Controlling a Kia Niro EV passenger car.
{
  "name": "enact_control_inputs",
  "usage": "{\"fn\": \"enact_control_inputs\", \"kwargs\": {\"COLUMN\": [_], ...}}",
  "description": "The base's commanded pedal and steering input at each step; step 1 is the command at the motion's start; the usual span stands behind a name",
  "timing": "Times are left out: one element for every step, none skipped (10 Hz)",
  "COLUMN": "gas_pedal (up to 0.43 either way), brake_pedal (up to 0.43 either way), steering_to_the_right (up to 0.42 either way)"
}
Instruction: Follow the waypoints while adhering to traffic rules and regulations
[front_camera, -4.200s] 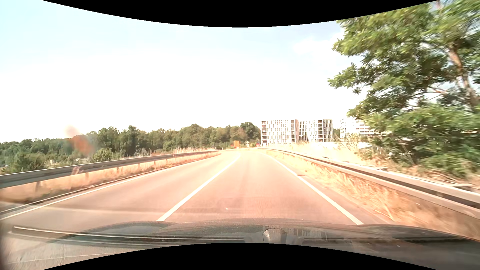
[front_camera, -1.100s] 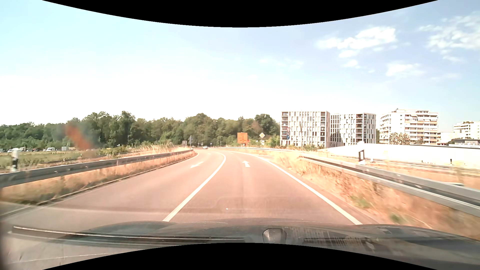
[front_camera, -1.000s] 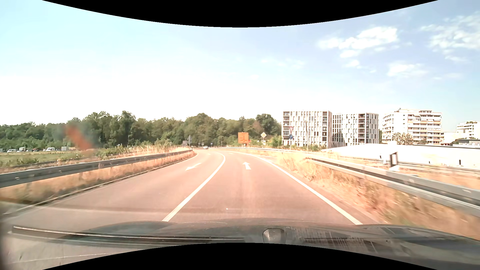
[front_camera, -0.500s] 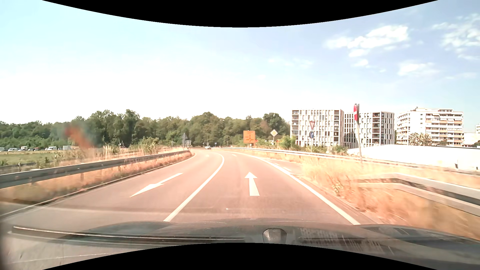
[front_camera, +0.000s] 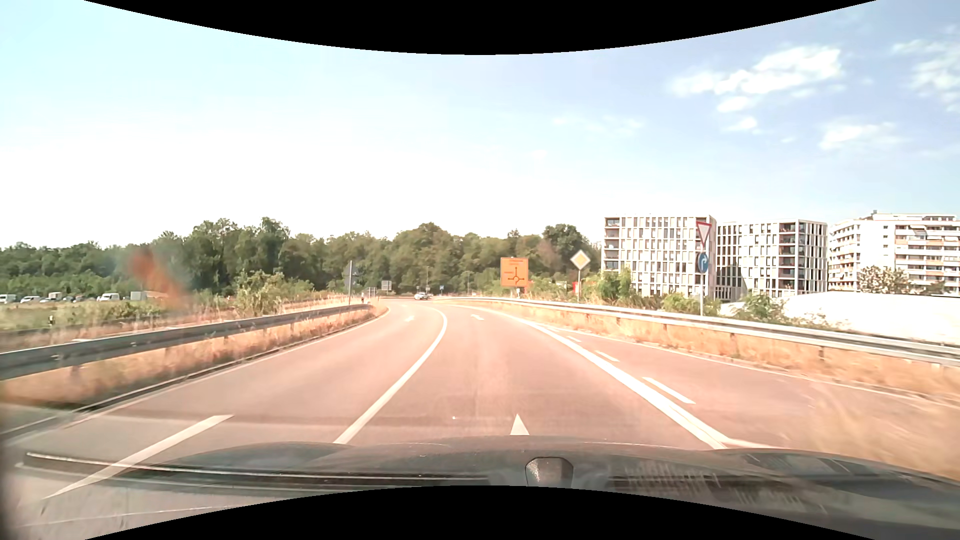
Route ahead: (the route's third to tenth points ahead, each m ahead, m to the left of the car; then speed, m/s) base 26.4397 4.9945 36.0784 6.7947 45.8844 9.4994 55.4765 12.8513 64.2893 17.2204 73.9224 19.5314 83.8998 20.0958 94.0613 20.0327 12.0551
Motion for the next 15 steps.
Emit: {"fn": "enact_control_inputs", "kwargs": {"gas_pedal": [0.047,0.047,0.047,0.039,0.028,0.028,0.028,0.0,0.0,0.0,0.0,0.0,0.0,0.0,0.028], "brake_pedal": [0.0,0.0,0.0,0.0,0.0,0.0,0.0,0.0,0.0,0.0,0.0,0.0,0.0,0.0,0.0], "steering_to_the_right": [-0.028,-0.028,-0.029,-0.03,-0.03,-0.031,-0.031,-0.032,-0.032,-0.032,-0.032,-0.032,-0.032,-0.032,-0.033]}}
